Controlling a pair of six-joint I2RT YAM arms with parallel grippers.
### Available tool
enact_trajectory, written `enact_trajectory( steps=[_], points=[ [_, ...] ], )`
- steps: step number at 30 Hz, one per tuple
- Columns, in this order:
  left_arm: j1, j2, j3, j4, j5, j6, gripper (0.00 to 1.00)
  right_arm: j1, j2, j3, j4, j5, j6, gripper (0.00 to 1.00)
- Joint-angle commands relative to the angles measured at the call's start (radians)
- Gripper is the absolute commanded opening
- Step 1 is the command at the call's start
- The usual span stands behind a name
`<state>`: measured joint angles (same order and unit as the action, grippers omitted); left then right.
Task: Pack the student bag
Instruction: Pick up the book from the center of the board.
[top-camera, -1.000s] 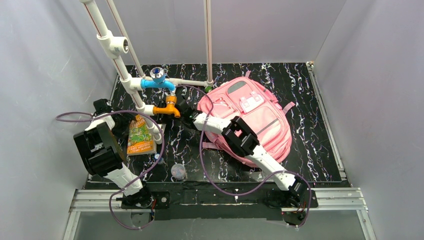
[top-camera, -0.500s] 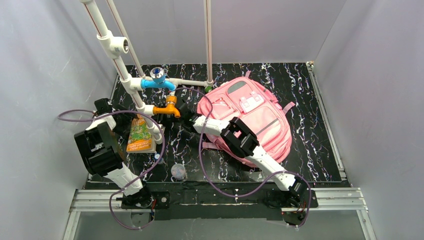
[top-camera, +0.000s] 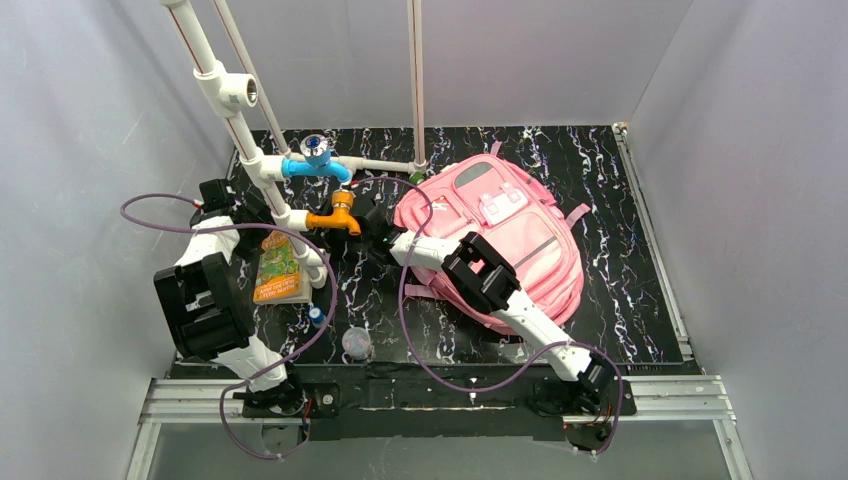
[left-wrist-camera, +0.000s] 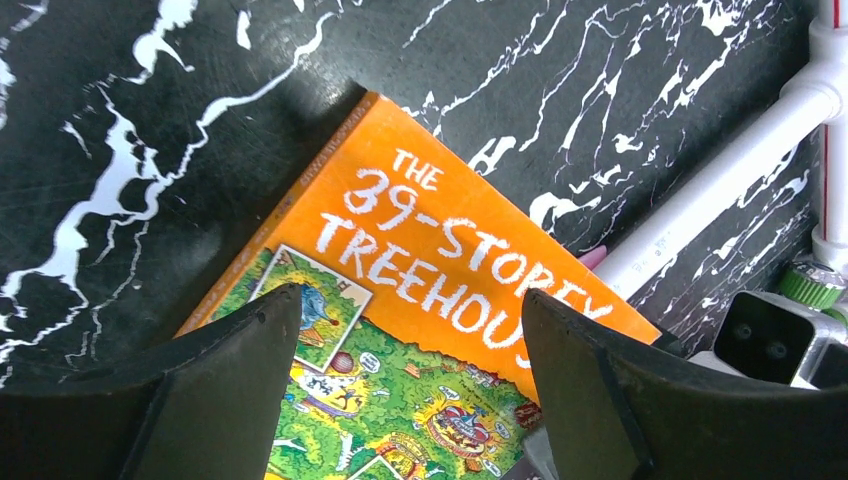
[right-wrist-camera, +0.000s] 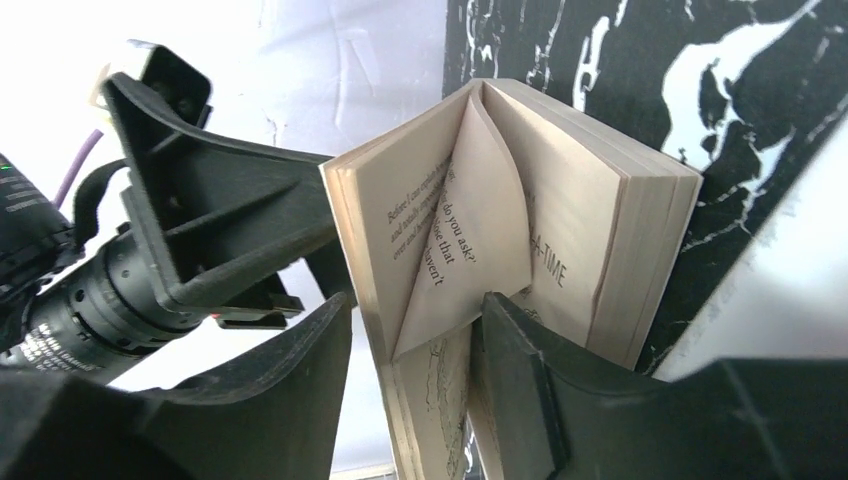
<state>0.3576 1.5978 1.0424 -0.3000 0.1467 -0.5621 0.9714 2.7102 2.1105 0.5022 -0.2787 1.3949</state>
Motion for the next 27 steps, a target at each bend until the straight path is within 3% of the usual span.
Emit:
enact_trajectory(
  steps=[1, 9, 13, 16, 18, 27],
  points=[
    [-0.006, 0.016, -0.038, 0.009, 0.034, -0.051, 0.80, 0.009, -0.056, 0.004, 0.097, -0.002, 0.085, 0.62],
    [-0.005, 0.048, -0.046, 0.048, 0.061, -0.065, 0.80, 0.052, -0.137, -0.094, 0.080, -0.028, 0.082, 0.72],
    [-0.004, 0.051, -0.053, 0.056, 0.075, -0.070, 0.80, 0.057, -0.145, -0.120, 0.073, -0.025, 0.051, 0.70],
    [-0.004, 0.039, -0.053, 0.050, 0.080, -0.056, 0.79, 0.048, -0.114, -0.051, -0.003, -0.010, -0.069, 0.66],
    [-0.005, 0.017, -0.042, 0.036, 0.067, -0.033, 0.80, 0.041, -0.086, -0.031, -0.003, 0.006, -0.114, 0.61],
    [-0.005, -0.113, 0.077, -0.090, -0.074, 0.049, 0.84, 0.029, -0.020, 0.064, -0.045, 0.053, -0.197, 0.10]
  ],
)
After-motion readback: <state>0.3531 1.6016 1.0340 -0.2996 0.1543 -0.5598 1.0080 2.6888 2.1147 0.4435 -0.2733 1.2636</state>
